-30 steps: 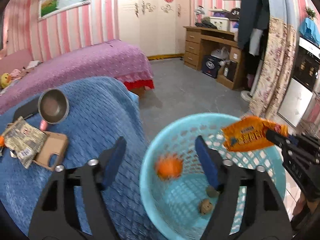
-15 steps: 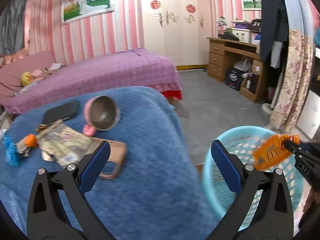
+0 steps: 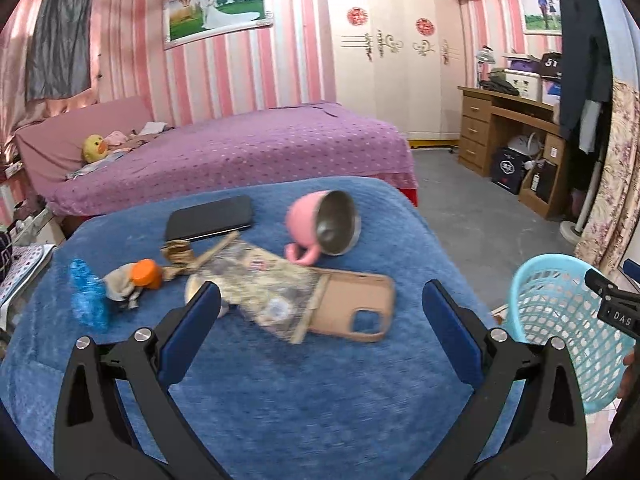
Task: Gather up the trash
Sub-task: 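Open both tools and drop the tangerine and wrapper into the basket, then move both open tools back over the bed cover, then grasp the blue plastic bag with the left tool while the right tool grasps the printed snack packet, then carry the plastic bag and snack packet with both tools over the blue basket, then open both tools and drop the bag and packet into the basket, then move both open tools back over the bed cover, then grasp the beige cloth mask with the left tool while the right tool grasps the cream round lid, then carry the mask and lid with both tools over the blue basket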
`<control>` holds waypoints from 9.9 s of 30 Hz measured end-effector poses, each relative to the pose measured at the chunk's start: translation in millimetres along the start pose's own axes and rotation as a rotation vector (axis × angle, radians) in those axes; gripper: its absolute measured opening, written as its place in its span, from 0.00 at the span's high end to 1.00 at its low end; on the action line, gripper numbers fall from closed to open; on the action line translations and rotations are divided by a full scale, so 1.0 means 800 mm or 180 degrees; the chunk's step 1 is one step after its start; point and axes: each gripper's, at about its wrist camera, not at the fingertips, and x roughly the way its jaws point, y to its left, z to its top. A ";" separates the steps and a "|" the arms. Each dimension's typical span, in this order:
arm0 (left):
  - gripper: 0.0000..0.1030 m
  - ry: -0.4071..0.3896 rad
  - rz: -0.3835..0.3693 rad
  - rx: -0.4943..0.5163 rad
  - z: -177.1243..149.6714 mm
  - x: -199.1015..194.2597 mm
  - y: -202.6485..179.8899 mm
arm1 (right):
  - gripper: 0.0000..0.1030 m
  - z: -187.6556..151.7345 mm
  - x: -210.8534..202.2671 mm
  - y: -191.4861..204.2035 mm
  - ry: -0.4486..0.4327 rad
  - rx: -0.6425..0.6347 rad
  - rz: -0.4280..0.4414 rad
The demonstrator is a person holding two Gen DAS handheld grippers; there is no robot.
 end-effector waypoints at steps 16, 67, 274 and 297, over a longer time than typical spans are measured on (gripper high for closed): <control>0.05 0.0072 0.0221 -0.0081 -0.032 0.008 0.115 | 0.07 0.008 -0.023 0.136 -0.0117 -0.0228 0.0387; 0.60 0.0740 0.0488 -0.0984 -0.063 0.109 0.359 | 0.72 -0.011 0.021 0.420 0.0364 -0.1332 0.1500; 0.64 0.0983 0.0367 -0.0659 -0.039 0.174 0.313 | 0.91 0.019 0.049 0.378 0.0398 -0.0791 0.1703; 0.81 0.0726 0.0758 -0.0774 -0.055 0.097 0.352 | 0.26 0.003 0.071 0.412 0.0631 -0.0751 0.1848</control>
